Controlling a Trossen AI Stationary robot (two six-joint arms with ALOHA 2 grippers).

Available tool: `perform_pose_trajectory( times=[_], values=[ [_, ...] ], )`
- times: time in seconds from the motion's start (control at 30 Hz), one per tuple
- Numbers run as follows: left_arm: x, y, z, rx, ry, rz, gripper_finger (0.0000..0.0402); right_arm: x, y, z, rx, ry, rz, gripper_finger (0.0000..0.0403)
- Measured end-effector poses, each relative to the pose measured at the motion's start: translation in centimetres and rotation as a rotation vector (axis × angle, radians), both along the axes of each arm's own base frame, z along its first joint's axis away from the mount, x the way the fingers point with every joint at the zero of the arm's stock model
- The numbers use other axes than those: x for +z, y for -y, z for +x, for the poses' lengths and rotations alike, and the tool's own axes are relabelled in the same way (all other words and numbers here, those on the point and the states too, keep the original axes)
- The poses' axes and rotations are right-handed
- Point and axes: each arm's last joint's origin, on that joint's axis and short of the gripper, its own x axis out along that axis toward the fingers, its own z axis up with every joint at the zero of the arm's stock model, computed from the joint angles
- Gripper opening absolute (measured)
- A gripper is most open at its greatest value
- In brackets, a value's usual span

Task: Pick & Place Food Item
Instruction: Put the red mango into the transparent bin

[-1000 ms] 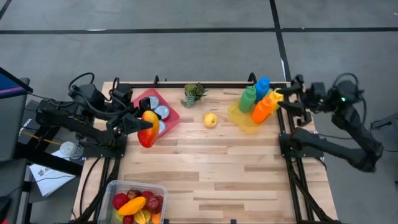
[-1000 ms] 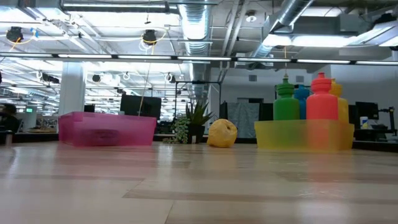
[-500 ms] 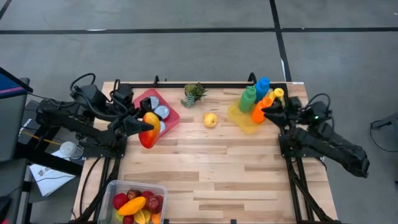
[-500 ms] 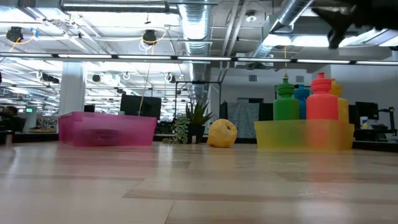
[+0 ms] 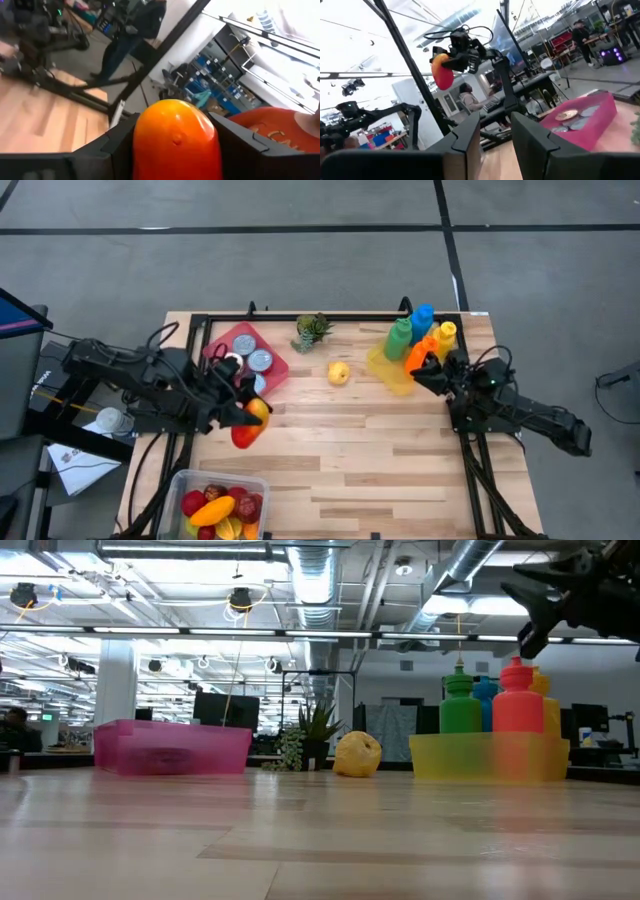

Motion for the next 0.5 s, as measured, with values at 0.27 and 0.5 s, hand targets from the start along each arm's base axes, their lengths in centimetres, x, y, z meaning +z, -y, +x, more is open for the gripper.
perform_pose_trajectory(
  times=[0.27,0.5],
  values=[
    [-0.5,1.0,-0.2,-0.050,-0.029,-0.016,0.0213,-1.1,-0.4,0.5,0.054,-0.106,0.024,0.0072],
    [-1.6,2.9,-0.5,-0.136,-0.166,-0.084,0.0200,-2.0,-0.5,0.6,0.065,-0.196,0.065,0.0066]
  ],
)
